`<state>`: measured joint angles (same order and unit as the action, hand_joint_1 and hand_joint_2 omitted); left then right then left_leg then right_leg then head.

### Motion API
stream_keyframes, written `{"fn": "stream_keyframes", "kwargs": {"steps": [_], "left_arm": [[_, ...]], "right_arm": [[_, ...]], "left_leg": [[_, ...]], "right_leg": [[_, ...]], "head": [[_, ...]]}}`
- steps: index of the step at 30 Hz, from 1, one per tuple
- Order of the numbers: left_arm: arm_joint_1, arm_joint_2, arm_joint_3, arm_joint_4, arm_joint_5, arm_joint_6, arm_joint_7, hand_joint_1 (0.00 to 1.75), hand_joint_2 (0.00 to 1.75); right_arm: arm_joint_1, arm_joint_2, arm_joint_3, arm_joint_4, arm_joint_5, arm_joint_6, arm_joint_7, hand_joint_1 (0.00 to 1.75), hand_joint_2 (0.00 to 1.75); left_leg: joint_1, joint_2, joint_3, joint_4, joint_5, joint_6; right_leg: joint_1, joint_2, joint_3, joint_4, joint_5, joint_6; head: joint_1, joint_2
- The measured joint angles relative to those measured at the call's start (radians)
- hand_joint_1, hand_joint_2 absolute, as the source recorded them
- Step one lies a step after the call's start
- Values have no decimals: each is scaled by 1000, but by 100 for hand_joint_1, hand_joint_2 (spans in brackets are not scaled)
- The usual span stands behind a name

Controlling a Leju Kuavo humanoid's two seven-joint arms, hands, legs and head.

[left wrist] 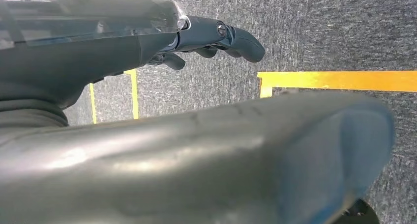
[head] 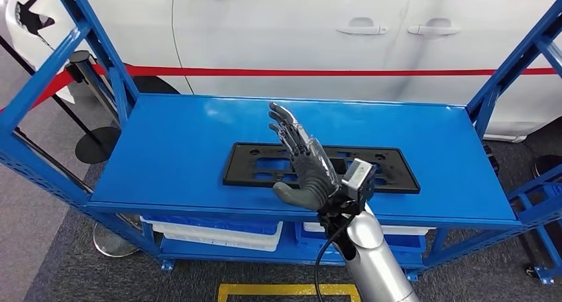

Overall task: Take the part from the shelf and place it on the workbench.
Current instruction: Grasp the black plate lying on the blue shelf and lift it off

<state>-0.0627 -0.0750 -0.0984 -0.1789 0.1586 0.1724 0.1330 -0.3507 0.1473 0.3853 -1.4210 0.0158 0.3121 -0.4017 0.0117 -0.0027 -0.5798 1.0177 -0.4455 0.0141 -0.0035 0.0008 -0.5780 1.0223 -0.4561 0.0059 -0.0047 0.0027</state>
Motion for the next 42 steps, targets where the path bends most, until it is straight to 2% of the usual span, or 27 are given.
{"fn": "stream_keyframes", "kwargs": {"steps": [2, 4, 6, 8, 9, 10, 11, 13, 15, 18, 19, 21, 23, 24, 25, 26, 28, 30, 32, 33, 35, 36, 38, 39, 40, 41, 42], "left_arm": [[1, 0, 0, 0, 0, -4, -1, 0, 0], [1, 0, 0, 0, -1, -7, -1, 0, 0], [2, 1, 0, 0, -1, -7, -2, 0, 0], [3, 1, 0, 0, 0, -7, -3, 0, 0], [4, 1, 0, 0, 0, -7, -5, 0, 0], [5, 1, 0, 0, 0, -7, -7, 0, 0], [6, 2, 0, 0, 0, -8, -9, 0, 0], [6, 2, 0, 0, -1, -9, -14, 0, 0], [5, 3, 0, 0, -1, -11, -17, 0, 0], [5, 3, 0, 0, -1, -11, -18, 0, 0], [6, 3, 0, 0, -1, -11, -18, 0, 0], [6, 4, 0, 0, -1, -11, -18, 0, 0], [6, 4, 0, 0, -1, -11, -20, 0, 0], [6, 4, 0, 0, 0, -12, -21, 0, 0], [7, 4, 0, 0, 0, -12, -24, 0, 0], [7, 4, 1, 0, 0, -13, -27, 0, 0], [7, 4, 2, 0, 0, -15, -31, 0, 0], [6, 3, 3, 0, 0, -18, -34, 0, 0], [6, 3, 5, 0, 1, -20, -35, 0, 0], [7, 4, 6, 0, 2, -21, -35, 0, 0], [8, 5, 6, 0, 2, -22, -36, 0, 0], [8, 6, 7, 0, 3, -22, -36, 0, 0], [9, 7, 9, 0, 3, -24, -38, 0, 0], [10, 7, 10, 0, 3, -24, -40, 0, 0], [11, 8, 11, 0, 3, -24, -42, 0, 0], [12, 8, 13, 0, 3, -25, -45, 0, 0], [12, 9, 14, 0, 3, -25, -47, 0, 0]], "right_arm": [[-10, -2, 17, 18, 51, -39, 3, 0, 175], [-27, -5, 39, 37, 123, -87, 10, 0, 175], [-50, -7, 65, 62, 177, -116, 17, 0, 175], [-72, -9, 93, 97, 206, -131, 21, 0, 175], [-83, -12, 108, 117, 214, -137, 21, 0, 175], [-95, -16, 123, 139, 221, -143, 21, 0, 175], [-109, -20, 138, 159, 226, -148, 21, 0, 175], [-141, -29, 166, 196, 232, -155, 20, 0, 175], [-167, -36, 185, 225, 234, -157, 19, 0, 175], [-187, -45, 201, 251, 236, -158, 17, 0, 175], [-192, -47, 204, 256, 236, -159, 17, 0, 175], [-201, -53, 207, 266, 236, -161, 16, 0, 175], [-206, -59, 212, 277, 239, -161, 17, 0, 175], [-208, -63, 217, 284, 242, -163, 18, 0, 175], [-211, -66, 223, 291, 249, -168, 19, 0, 175], [-217, -70, 230, 299, 257, -176, 21, 0, 175], [-238, -77, 247, 312, 285, -206, 23, 0, 175], [-260, -83, 264, 323, 323, -252, 27, 0, 175], [-274, -92, 283, 330, 361, -296, 32, 0, 175], [-278, -97, 291, 332, 376, -312, 35, 0, 175], [-288, -104, 306, 333, 398, -328, 41, 0, 175], [-294, -106, 314, 334, 408, -333, 45, 0, 175], [-305, -111, 328, 338, 433, -347, 55, 0, 175], [-308, -114, 336, 342, 451, -358, 62, 0, 175], [-311, -117, 344, 346, 477, -375, 69, 0, 175], [-317, -119, 352, 350, 510, -398, 79, 0, 175], [-324, -121, 361, 355, 551, -430, 91, 0, 175]], "left_leg": [[0, 0, -3, -4, 4, -11], [0, -1, -10, 14, -10, -22], [1, 0, -50, 103, -63, -29], [2, 0, -112, 237, -121, -35], [2, 0, -131, 277, -128, -37], [2, 0, -133, 280, -116, -38], [2, 0, -114, 240, -87, -38], [3, 0, -47, 101, -23, -35], [2, -2, -11, 20, -1, -26], [0, -4, -13, 11, 1, -8], [1, -4, -13, 9, 4, -1], [3, -2, -14, 5, 9, 9], [3, -2, -17, 5, 10, 12], [2, -2, -18, 5, 10, 12], [2, -2, -18, 5, 10, 12], [2, -3, -17, 5, 10, 12], [1, -3, -16, 6, 9, 10], [-1, -3, -18, 7, 10, 3], [-1, -3, -19, 4, 12, -8], [0, -3, -20, 3, 11, -14], [0, -3, -32, 33, -13, -23], [0, -2, -51, 77, -41, -26], [2, -2, -109, 209, -104, -31], [2, -2, -135, 264, -122, -33], [2, -2, -146, 286, -121, -35], [3, -2, -139, 271, -102, -36], [3, -2, -112, 215, -66, -35]], "right_leg": [[2, 1, -2, -6, 1, -5], [-4, 0, 0, -15, 7, -15], [-8, -2, 2, -22, 12, -24], [-6, -3, -1, -21, 13, -26], [-5, -3, -1, -19, 13, -27], [-5, -3, -2, -17, 13, -27], [-5, -2, -2, -15, 12, -26], [-4, -1, -4, -5, 7, -21], [0, 0, -11, 4, 4, -12], [1, 0, -16, 7, 4, 1], [-1, 0, -21, 17, -5, 6], [-4, 0, -57, 96, -55, 16], [-5, 0, -119, 231, -117, 23], [-6, 0, -142, 277, -129, 24], [-6, 0, -148, 287, -121, 24], [-6, 0, -134, 256, -95, 22], [-5, 0, -67, 118, -26, 13], [0, 0, -22, 17, 6, 5], [6, 1, -18, 0, 7, -2], [4, 1, -16, -4, 10, -7], [-2, -1, -12, -14, 16, -20], [-4, -2, -11, -18, 19, -26], [-2, -2, -11, -18, 19, -31], [-1, -3, -11, -17, 18, -32], [-1, -2, -11, -16, 18, -32], [-1, -2, -11, -14, 17, -32], [-1, -1, -11, -10, 15, -30]], "head": [[0, 0], [-1, 0], [-3, 0], [-5, 0], [-5, 0], [-5, 0], [-4, 0], [-5, 0], [-5, 0], [-5, 0], [-5, 0], [-4, 0], [-3, 0], [-3, 0], [-3, 0], [-3, 0], [-3, 0], [-3, 0], [-4, 0], [-4, 0], [-5, 0], [-7, 0], [-9, 0], [-9, 0], [-9, 0], [-9, 0], [-9, 0]]}}
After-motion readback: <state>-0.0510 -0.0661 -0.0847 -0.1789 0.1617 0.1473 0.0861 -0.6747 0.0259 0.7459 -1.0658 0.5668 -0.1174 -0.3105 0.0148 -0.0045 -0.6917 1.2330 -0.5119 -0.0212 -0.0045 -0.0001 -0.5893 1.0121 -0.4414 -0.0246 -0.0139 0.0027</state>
